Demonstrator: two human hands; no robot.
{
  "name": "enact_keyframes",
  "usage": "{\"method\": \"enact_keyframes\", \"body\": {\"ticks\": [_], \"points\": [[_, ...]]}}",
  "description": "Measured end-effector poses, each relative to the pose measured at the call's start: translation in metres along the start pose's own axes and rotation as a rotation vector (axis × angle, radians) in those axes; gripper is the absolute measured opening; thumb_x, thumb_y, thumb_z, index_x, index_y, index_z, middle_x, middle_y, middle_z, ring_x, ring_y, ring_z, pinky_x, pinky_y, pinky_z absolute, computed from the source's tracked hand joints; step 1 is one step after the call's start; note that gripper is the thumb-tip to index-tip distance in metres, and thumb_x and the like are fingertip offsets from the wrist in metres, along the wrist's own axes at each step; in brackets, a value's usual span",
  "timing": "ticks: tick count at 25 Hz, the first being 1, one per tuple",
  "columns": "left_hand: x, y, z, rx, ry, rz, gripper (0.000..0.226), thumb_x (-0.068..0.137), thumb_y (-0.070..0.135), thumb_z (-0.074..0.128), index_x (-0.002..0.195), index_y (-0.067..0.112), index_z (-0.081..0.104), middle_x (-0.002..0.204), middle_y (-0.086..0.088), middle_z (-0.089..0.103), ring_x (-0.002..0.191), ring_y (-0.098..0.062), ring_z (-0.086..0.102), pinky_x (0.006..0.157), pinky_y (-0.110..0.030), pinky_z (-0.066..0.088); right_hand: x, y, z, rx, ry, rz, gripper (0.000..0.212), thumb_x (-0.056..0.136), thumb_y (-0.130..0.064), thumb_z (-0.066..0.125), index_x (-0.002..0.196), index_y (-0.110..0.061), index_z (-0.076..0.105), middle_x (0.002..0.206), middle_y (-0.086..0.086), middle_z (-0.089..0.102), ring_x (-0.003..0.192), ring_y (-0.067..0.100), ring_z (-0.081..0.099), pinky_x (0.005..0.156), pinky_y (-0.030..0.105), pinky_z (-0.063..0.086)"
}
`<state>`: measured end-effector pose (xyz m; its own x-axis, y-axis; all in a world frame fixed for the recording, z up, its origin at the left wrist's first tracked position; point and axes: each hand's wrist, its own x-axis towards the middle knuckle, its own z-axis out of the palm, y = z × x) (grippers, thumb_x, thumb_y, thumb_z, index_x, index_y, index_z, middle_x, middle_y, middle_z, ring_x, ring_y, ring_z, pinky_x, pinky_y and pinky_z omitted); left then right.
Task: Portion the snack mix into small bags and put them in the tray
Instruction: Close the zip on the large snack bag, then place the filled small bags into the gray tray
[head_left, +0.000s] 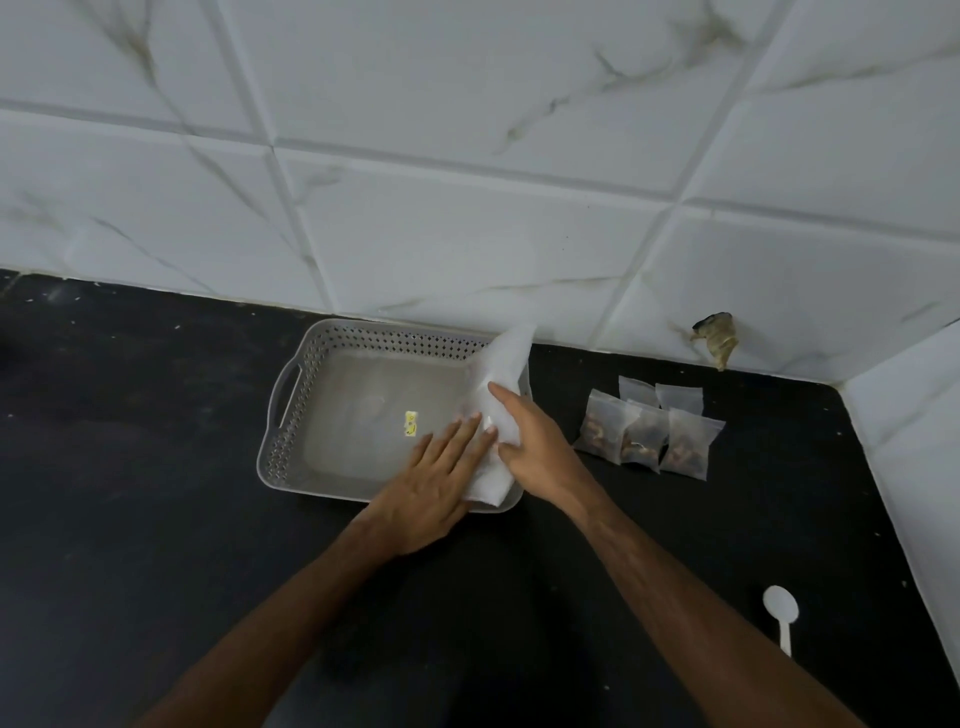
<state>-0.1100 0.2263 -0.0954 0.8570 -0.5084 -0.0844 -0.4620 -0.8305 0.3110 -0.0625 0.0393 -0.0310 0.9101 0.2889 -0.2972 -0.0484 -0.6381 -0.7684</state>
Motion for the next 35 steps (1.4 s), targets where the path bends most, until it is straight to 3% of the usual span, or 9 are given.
{"method": "enact_keyframes", "body": {"ticks": [3,5,8,11,17,24,27,30,35], "points": [[-0.002,-0.001,0.010,-0.072,0.165,-0.064,0.071,0.091,0.041,0.052,0.156,0.026,0.026,0.146,-0.004,0.037,0.130,-0.026,0.043,0.107,-0.041,0.041,-0.002,0.008,-0.001,-0.048,-0.017,0.005,0.078,0.092,0.002,0.058,0.158,-0.025,0.025,0.161,0.004,0.028,0.147,0.018,0.030,0.113,0.024,0.030],[0.002,-0.003,0.009,-0.165,0.152,-0.150,0.056,0.088,0.051,0.055,0.137,0.028,0.044,0.127,0.002,0.042,0.111,-0.017,0.045,0.094,-0.035,0.045,0.000,0.012,-0.004,-0.064,-0.031,0.056,0.080,0.090,0.003,0.057,0.158,-0.023,0.024,0.163,0.005,0.025,0.147,0.020,0.029,0.115,0.029,0.031],[0.013,-0.006,-0.002,-0.439,-0.077,-0.178,0.040,0.091,0.050,0.066,0.120,0.029,0.050,0.114,0.007,0.052,0.097,-0.008,0.052,0.089,-0.035,0.051,0.003,0.013,-0.008,-0.092,-0.040,0.072,0.084,0.087,0.005,0.057,0.158,-0.023,0.023,0.163,0.006,0.024,0.147,0.022,0.030,0.114,0.031,0.034],[0.021,-0.008,-0.015,-0.611,-0.286,-0.103,0.037,0.102,0.044,0.055,0.134,0.026,0.054,0.125,0.006,0.058,0.109,-0.007,0.057,0.096,-0.025,0.047,0.003,0.011,-0.009,-0.147,-0.068,0.059,0.089,0.086,0.003,0.061,0.159,-0.025,0.019,0.162,0.007,0.023,0.145,0.024,0.032,0.109,0.029,0.037],[0.029,-0.024,-0.015,-0.754,-0.169,-0.112,0.028,0.106,0.033,0.050,0.123,0.022,0.068,0.110,0.005,0.071,0.097,-0.001,0.065,0.087,-0.014,0.048,0.005,0.016,-0.022,-0.299,-0.107,0.017,0.102,0.082,-0.008,0.075,0.160,-0.024,0.011,0.161,0.005,0.018,0.141,0.027,0.034,0.106,0.035,0.042],[0.042,-0.002,0.004,-0.616,-0.334,-0.082,0.024,0.093,0.048,0.068,0.098,0.025,0.064,0.096,0.008,0.066,0.087,-0.006,0.063,0.079,-0.026,0.052,0.003,0.032,-0.022,-0.356,-0.148,-0.024,0.094,0.086,0.000,0.060,0.158,-0.035,0.012,0.156,-0.001,0.021,0.133,0.030,0.034,0.106,0.044,0.041],[0.050,-0.007,0.000,-0.511,-0.106,-0.007,0.018,0.094,0.030,0.069,0.110,0.025,0.063,0.104,0.011,0.060,0.089,-0.006,0.061,0.077,-0.024,0.050,0.002,0.038,-0.018,-0.296,-0.030,-0.034,0.089,0.086,-0.010,0.067,0.157,-0.032,0.018,0.154,-0.003,0.014,0.137,0.027,0.028,0.111,0.039,0.038],[0.063,-0.013,0.011,-0.524,0.269,-0.090,0.052,0.091,0.012,0.054,0.142,0.010,0.044,0.138,-0.006,0.044,0.125,-0.017,0.050,0.104,-0.025,0.045,0.006,0.042,-0.022,-0.315,0.024,-0.005,0.093,0.082,-0.021,0.075,0.157,-0.031,0.020,0.155,-0.001,0.008,0.138,0.027,0.024,0.110,0.034,0.034],[0.096,0.018,0.028,-0.978,0.203,-0.501,0.078,0.102,0.047,0.041,0.162,0.010,0.008,0.170,-0.007,0.005,0.157,-0.019,0.004,0.126,-0.031,0.005,0.010,0.046,-0.030,-0.124,-0.042,0.014,0.088,0.087,-0.007,0.071,0.157,-0.027,0.022,0.155,-0.002,0.015,0.140,0.015,0.030,0.092,0.008,0.032]]}}
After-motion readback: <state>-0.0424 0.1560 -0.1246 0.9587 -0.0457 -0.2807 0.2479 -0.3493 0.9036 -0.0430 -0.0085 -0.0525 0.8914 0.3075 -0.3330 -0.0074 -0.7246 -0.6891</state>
